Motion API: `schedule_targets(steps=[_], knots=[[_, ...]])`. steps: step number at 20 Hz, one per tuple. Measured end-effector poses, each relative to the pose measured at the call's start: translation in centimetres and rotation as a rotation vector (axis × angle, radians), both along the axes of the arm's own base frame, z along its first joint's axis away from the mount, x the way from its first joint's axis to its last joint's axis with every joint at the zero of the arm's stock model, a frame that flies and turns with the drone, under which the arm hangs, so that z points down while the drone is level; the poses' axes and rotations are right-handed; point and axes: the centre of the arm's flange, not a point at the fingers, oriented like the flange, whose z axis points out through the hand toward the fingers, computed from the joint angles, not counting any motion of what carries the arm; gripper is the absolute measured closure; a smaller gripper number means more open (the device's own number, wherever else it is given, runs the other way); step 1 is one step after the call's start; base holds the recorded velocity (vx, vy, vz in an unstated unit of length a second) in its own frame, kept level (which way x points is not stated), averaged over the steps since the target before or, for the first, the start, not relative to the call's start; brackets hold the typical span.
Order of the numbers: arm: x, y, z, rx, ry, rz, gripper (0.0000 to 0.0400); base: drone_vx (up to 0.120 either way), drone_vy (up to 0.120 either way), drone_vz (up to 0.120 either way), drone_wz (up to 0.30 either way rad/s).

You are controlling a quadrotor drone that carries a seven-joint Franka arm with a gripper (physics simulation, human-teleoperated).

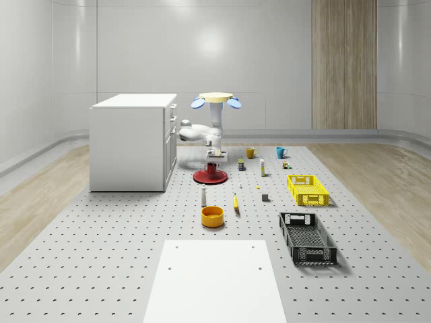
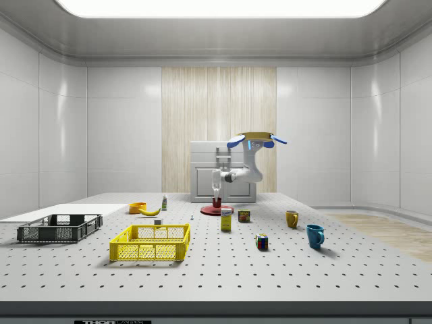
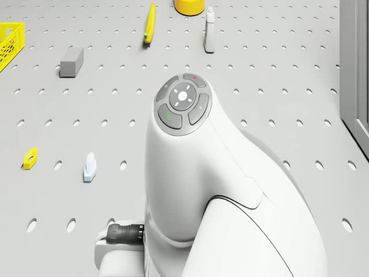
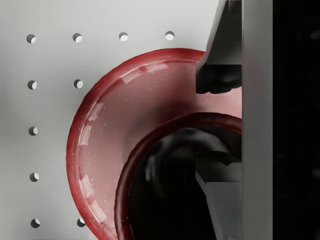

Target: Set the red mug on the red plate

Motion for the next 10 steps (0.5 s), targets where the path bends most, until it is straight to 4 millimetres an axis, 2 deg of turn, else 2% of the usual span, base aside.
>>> schedule_targets(steps=[2,4,7,10], knots=[[0.01,0.07,0.0,0.0,0.0,-0.005,0.0101,0.0,0.0,0.0,0.0],[0.02,0.12,0.0,0.001,0.0,-0.009,0.0061,0.0,0.0,0.0,0.0],[0.03,0.16,0.0,0.001,0.0,-0.013,0.0029,0.0,0.0,0.0,0.0],[0.03,0.18,0.0,0.001,0.0,-0.015,0.0015,0.0,0.0,0.0,0.0]])
